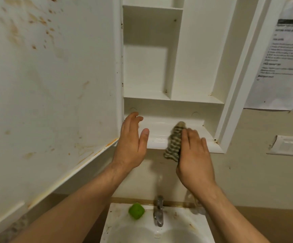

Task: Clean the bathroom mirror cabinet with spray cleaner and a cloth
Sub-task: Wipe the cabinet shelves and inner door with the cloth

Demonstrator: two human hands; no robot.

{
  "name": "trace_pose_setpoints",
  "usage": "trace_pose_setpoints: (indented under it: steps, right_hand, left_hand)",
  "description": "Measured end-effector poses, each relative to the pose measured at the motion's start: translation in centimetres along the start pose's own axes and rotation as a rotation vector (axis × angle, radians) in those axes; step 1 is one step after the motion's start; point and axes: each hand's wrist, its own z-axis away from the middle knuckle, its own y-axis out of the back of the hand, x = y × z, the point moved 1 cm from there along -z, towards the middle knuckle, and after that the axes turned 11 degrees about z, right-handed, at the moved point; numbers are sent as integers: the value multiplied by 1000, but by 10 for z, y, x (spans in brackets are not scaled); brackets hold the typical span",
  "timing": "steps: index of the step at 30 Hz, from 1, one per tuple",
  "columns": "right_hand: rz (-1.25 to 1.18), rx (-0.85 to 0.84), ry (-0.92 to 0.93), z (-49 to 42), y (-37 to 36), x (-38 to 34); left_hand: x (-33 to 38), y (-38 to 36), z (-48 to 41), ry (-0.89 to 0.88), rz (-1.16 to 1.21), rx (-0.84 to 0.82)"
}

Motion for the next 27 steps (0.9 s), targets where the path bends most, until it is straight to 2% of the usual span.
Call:
trace_pose_setpoints:
  steps: [2, 5, 7, 10, 12, 17, 20, 22, 24, 27]
  right_hand:
    - [-56, 3, -27, 3, -3, -21]
    - [-177, 28, 210, 5, -12, -71]
    - [-339, 11, 301, -8, -9, -97]
    - [-458, -56, 308, -27, 0, -115]
    - [-408, -76, 326, -32, 4, -112]
    - [72, -67, 534, -31, 16, -73]
    - [104, -146, 401, -23, 24, -41]
    - [-20, -121, 287, -23, 30, -23]
    - [-286, -94, 131, -29, 37, -11]
    - [-897, -124, -175, -43, 51, -6]
  left_hand:
    - [-2, 10, 3, -22, -27, -47]
    - [3, 14, 3, -20, -16, -112]
    - [11, 19, -1, -13, 2, -89]
    - [18, 30, -8, -34, -30, -63]
    - [26, 29, -9, -51, -108, -110]
    - [40, 14, -12, -93, -144, -148]
    - [40, 15, -9, -124, -157, -117]
    - [41, 13, -6, -122, -146, -97]
    - [45, 10, -3, -101, -114, -67]
    - [55, 11, -7, -88, -102, -16]
